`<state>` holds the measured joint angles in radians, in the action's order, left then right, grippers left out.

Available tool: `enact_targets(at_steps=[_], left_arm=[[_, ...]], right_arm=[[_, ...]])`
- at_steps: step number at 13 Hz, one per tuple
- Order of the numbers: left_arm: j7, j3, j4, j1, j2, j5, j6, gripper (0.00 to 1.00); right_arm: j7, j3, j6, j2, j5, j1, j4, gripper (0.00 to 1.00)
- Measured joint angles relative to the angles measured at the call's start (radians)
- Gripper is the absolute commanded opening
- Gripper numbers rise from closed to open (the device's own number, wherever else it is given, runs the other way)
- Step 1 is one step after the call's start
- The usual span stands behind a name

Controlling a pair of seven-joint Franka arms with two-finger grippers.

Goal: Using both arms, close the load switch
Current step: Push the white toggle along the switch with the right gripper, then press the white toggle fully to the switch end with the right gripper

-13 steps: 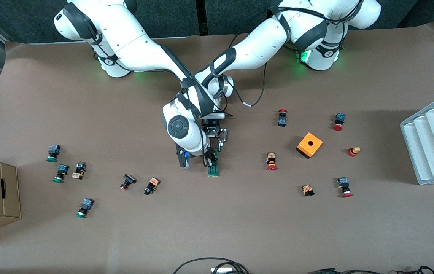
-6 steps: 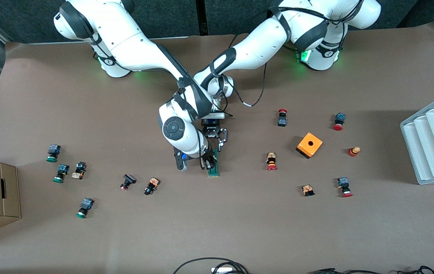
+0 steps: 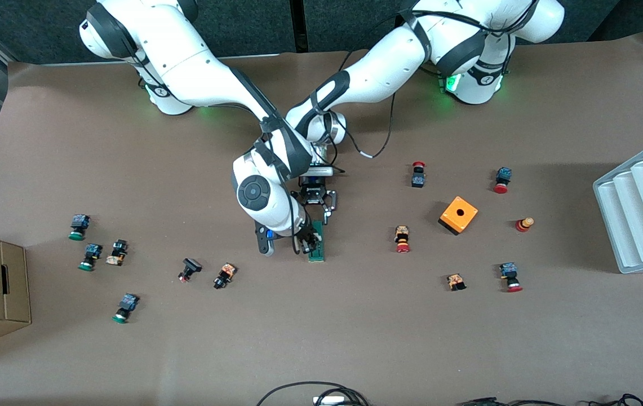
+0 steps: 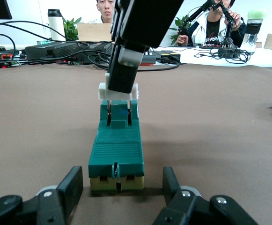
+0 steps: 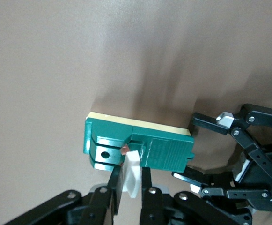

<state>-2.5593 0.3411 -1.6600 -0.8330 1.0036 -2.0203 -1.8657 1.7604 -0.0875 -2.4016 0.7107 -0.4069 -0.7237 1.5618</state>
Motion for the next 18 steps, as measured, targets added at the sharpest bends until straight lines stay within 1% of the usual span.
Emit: enact_targets(at_steps=[3,8,11,15,18], left_arm=[[0.000,0.000,0.000,0.000,0.000,0.000,0.000,0.75],[0.000,0.000,0.000,0.000,0.000,0.000,0.000,0.75],[0.000,0.000,0.000,0.000,0.000,0.000,0.000,0.75],[0.000,0.000,0.000,0.000,0.000,0.000,0.000,0.75],[0.000,0.000,0.000,0.000,0.000,0.000,0.000,0.75]], right_arm=[[0.000,-0.006,-0.001,0.000,-0.019,0.001,-0.017,0.20],[0.000,-0.006,-0.001,0.002,-0.020,0.012,-0.028,0.20],[0.000,-0.006,-0.001,0.006,-0.021,0.017,-0.031,0.18],[0.000,-0.006,-0.001,0.024,-0.021,0.026,-0.049,0.18],[0.001,-0.006,-0.001,0.047,-0.021,0.028,-0.081,0.19]])
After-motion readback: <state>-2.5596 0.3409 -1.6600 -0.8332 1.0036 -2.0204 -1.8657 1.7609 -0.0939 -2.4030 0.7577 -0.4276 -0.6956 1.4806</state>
